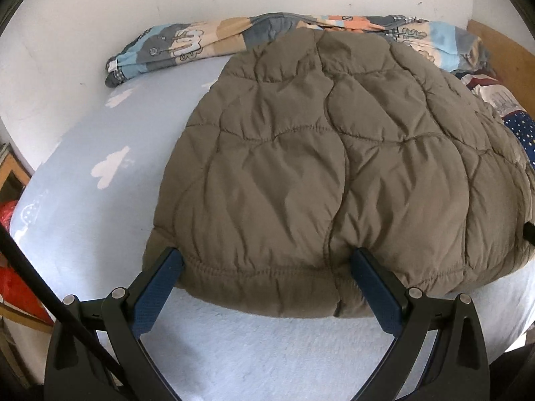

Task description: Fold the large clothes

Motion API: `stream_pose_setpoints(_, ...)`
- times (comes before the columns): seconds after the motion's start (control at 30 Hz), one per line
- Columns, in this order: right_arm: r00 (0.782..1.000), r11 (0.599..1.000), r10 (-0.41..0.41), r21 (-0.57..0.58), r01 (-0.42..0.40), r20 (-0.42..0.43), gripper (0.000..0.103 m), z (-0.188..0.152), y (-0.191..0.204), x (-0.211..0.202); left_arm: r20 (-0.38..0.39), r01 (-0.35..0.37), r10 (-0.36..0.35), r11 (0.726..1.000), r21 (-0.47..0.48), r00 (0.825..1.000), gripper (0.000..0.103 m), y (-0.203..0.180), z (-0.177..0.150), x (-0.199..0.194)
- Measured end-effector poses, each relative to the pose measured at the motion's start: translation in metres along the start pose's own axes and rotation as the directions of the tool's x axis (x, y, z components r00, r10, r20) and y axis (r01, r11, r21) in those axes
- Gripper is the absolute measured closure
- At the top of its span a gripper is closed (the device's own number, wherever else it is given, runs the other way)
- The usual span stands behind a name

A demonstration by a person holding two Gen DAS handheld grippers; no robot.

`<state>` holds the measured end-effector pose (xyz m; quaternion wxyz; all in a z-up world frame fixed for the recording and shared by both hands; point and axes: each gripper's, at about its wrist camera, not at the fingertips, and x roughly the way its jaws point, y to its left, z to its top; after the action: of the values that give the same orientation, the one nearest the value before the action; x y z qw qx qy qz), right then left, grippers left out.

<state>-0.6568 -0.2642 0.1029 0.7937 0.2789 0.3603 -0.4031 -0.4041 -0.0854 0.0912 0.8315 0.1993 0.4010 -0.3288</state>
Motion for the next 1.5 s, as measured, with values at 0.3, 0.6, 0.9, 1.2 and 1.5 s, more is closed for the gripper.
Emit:
stream_pose_setpoints(0.3, 0.999, 0.997, -0.038, -0.064, 0.039, 0.021, 0.047, -0.005, 0.009, 0.003, 0.036, 0.012, -0.013, 1.000, 0.013, 0.999, 0.001, -0.001, -0.002, -0.018)
stream_pose_setpoints(0.6, 0.980, 0.998, 0.042, -0.063, -0.031, 0.195, 0.047, -0.051, 0.035, -0.113, 0.278, 0.083, -0.089, 0.996, 0.032, 0.957, 0.001, 0.004, -0.033, -0.150)
stream_pose_setpoints(0.9, 0.930, 0.987, 0.137, -0.131, -0.098, 0.340, 0.030, -0.082, 0.061, -0.253, 0.462, 0.080, -0.086, 0.996, 0.034, 0.883, 0.001, 0.019, -0.048, -0.291)
stream_pose_setpoints(1.2, 0.903, 0.981, 0.134, -0.182, -0.064, 0.407, 0.021, -0.096, 0.083, -0.285, 0.412, 0.040, -0.037, 0.999, 0.001, 0.911, 0.000, 0.025, -0.047, -0.289)
stream_pose_setpoints(1.5, 0.922, 0.983, 0.089, -0.184, -0.019, 0.378, 0.018, -0.092, 0.091, -0.257, 0.303, -0.078, 0.058, 0.996, 0.054, 0.951, 0.000, 0.010, -0.045, -0.242)
